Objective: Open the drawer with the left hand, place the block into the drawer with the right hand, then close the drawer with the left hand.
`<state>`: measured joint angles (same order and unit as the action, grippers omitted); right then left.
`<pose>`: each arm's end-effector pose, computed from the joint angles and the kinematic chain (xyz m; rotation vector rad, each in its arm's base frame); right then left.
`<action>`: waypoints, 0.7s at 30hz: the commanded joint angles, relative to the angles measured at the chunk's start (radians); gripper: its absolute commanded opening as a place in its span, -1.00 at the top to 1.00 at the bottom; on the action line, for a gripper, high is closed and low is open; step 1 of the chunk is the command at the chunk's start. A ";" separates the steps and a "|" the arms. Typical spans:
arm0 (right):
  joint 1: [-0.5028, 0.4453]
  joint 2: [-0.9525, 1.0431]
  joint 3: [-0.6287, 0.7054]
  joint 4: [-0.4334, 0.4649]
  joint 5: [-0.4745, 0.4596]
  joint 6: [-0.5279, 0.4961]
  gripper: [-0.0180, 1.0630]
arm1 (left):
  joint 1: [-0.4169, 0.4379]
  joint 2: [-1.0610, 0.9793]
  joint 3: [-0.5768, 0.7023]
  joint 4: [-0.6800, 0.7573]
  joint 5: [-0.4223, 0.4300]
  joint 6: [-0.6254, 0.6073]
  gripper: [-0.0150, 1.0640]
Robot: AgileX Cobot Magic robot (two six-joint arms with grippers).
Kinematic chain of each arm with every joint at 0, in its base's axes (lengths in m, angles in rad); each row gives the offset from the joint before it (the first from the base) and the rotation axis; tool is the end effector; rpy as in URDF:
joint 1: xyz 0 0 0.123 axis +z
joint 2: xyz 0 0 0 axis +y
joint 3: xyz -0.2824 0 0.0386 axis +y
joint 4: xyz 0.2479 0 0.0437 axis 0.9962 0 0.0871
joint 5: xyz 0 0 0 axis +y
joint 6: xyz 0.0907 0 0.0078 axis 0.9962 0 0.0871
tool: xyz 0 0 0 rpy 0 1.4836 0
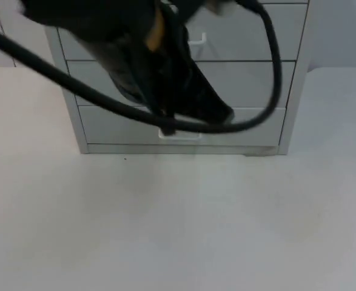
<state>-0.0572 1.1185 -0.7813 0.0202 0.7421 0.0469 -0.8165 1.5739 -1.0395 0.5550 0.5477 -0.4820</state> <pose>0.2091 -0.0107 0.2768 0.1472 2.5585 0.0192 0.2426 -0.2216 0.2466 0.8710 2.2866 -0.0085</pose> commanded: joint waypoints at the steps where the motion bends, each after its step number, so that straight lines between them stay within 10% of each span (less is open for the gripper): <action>1: 0.001 -0.007 0.005 0.029 -0.005 -0.033 -0.37 | 0.000 -0.110 0.042 -0.030 -0.002 0.008 0.98; 21: 0.001 -0.359 0.005 0.254 0.006 -0.327 -0.37 | 0.004 -0.612 0.263 -0.126 0.012 0.008 0.98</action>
<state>-0.0572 0.8037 -0.7813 0.2643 0.7411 -0.2662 -0.8141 0.9941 -0.7897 0.4482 0.5609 -0.4714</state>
